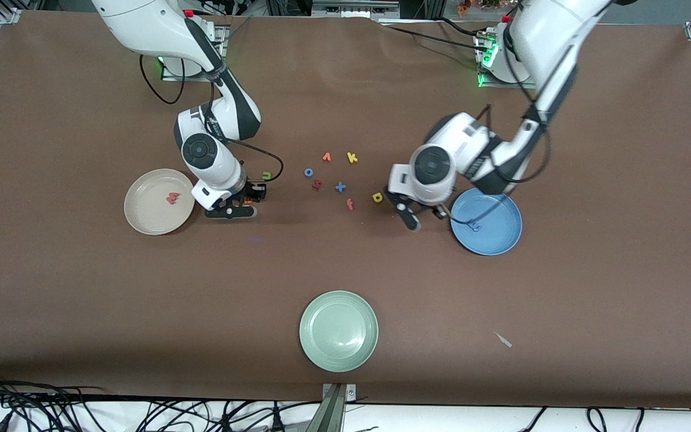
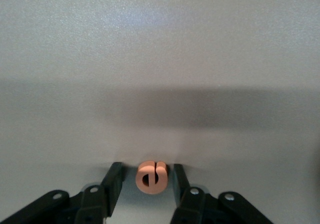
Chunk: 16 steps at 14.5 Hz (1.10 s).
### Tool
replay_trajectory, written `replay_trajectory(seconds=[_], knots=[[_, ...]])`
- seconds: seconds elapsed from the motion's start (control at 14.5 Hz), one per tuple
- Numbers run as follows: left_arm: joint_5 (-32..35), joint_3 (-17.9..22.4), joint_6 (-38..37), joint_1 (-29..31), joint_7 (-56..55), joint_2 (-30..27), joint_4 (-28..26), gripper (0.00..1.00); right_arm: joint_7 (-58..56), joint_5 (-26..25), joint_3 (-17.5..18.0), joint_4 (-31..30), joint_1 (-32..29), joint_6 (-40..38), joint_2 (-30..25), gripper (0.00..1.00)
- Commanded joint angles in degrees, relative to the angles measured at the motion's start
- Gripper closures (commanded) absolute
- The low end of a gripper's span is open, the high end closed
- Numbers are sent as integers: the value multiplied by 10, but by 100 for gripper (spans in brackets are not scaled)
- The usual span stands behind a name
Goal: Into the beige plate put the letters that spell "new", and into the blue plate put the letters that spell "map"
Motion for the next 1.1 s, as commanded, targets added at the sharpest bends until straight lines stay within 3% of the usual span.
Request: replay_trajectory(seconds=[0.0,0.14,0.21,0.28,0.35,0.48,0.69,1.04], knots=[[14,-4,-3,52,78,6,-8,94,-6,9,4,-5,1,6,4,67],[15,0,-2,78,105,9,-9,92,-15,8,4,-6,1,4,5,74],[14,-1,-2,91,111,14,-10,75,-23,8,4,-3,2,2,2,80],[14,-1,0,94,112,18,-13,23,-23,8,4,3,2,-19,-6,82],[14,-2,0,95,113,18,-14,0,-23,8,2,18,1,-59,-15,86],[5,-6,-4,93,100,13,-11,0,-44,6,-14,45,-1,-140,-32,87],[-40,-17,-6,86,59,9,-7,0,-152,6,-73,46,-1,-198,-62,87],[-89,-25,-3,38,-107,10,7,0,-282,0,-149,-2,-1,-204,-99,87]])
